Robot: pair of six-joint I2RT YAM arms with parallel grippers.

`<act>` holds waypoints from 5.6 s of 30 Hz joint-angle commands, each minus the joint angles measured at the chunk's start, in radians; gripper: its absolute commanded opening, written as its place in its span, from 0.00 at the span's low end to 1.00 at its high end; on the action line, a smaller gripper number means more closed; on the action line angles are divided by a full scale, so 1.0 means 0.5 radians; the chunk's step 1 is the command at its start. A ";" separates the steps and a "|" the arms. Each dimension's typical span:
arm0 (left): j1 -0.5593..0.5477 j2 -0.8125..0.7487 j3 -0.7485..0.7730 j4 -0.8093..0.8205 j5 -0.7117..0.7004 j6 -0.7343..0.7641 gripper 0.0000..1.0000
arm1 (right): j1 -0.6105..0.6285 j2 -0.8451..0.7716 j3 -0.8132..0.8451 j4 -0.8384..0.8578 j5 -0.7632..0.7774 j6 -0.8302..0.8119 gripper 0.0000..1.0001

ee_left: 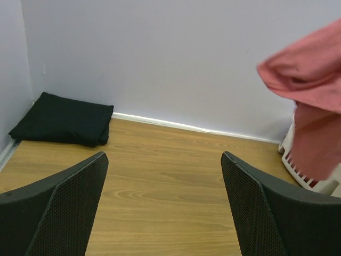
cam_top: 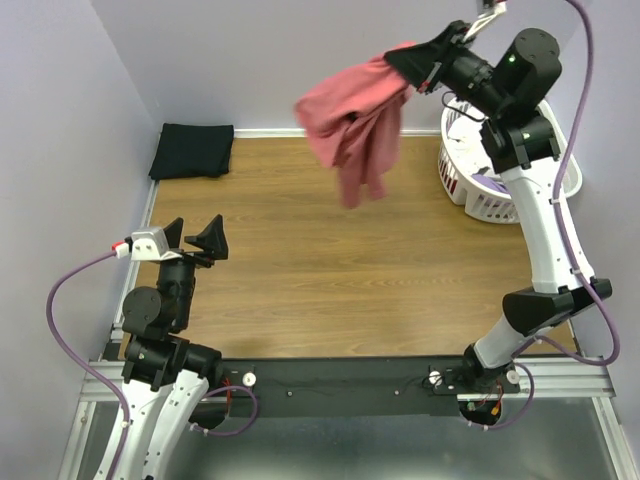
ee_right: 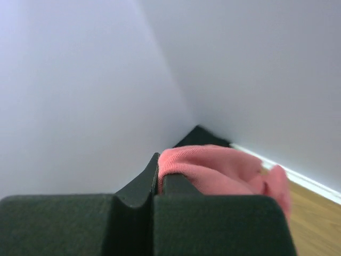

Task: Fold and stack the t-shirts
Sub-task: Move the tshirt to the center of the board, then flatten the tshirt out

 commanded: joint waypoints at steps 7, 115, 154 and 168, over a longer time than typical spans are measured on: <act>-0.005 0.064 0.031 -0.061 -0.082 -0.026 0.94 | 0.118 -0.402 -0.987 0.067 0.221 -0.011 0.55; 0.127 0.741 0.111 -0.316 -0.113 -0.280 0.92 | 0.877 0.019 -1.791 -0.262 1.055 -0.064 0.59; -0.431 1.702 0.098 -0.684 0.455 -0.857 0.75 | 0.152 0.064 -1.966 0.297 0.853 -0.208 0.60; -0.968 2.180 0.356 -1.052 -0.052 -1.148 0.69 | 0.152 -0.571 -2.556 0.312 0.647 -0.174 0.60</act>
